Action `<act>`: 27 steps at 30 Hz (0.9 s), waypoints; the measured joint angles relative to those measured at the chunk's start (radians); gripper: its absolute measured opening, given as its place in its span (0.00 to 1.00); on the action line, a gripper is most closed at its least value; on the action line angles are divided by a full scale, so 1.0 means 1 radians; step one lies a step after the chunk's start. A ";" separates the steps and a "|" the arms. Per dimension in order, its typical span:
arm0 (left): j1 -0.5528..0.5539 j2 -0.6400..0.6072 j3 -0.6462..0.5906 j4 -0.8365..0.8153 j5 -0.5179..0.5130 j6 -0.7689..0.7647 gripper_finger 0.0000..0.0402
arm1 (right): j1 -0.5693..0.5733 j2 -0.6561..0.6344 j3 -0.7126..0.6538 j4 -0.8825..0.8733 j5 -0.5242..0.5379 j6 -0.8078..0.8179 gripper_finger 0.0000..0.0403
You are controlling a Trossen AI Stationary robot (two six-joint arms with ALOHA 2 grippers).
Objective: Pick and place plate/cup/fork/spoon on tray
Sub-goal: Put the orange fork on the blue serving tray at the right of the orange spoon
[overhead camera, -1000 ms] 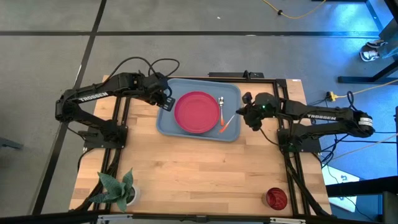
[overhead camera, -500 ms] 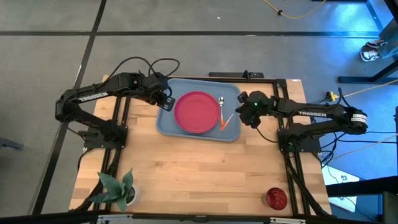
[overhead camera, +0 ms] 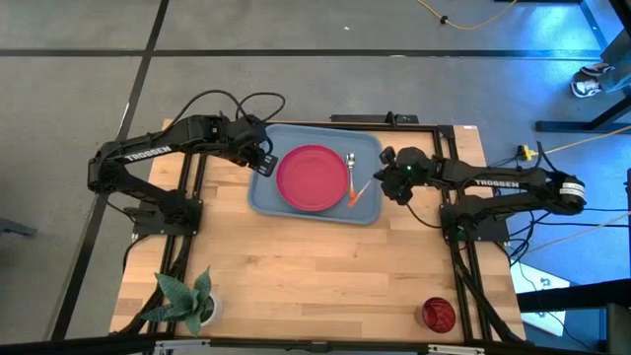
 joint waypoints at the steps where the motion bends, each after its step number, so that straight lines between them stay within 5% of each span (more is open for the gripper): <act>1: 0.000 0.000 0.000 0.000 0.000 0.000 0.10 | 0.000 -0.003 0.000 0.002 0.000 0.000 0.00; 27: 0.000 0.000 0.000 0.000 0.000 0.001 0.10 | 0.001 0.188 0.000 0.028 0.025 -0.056 0.00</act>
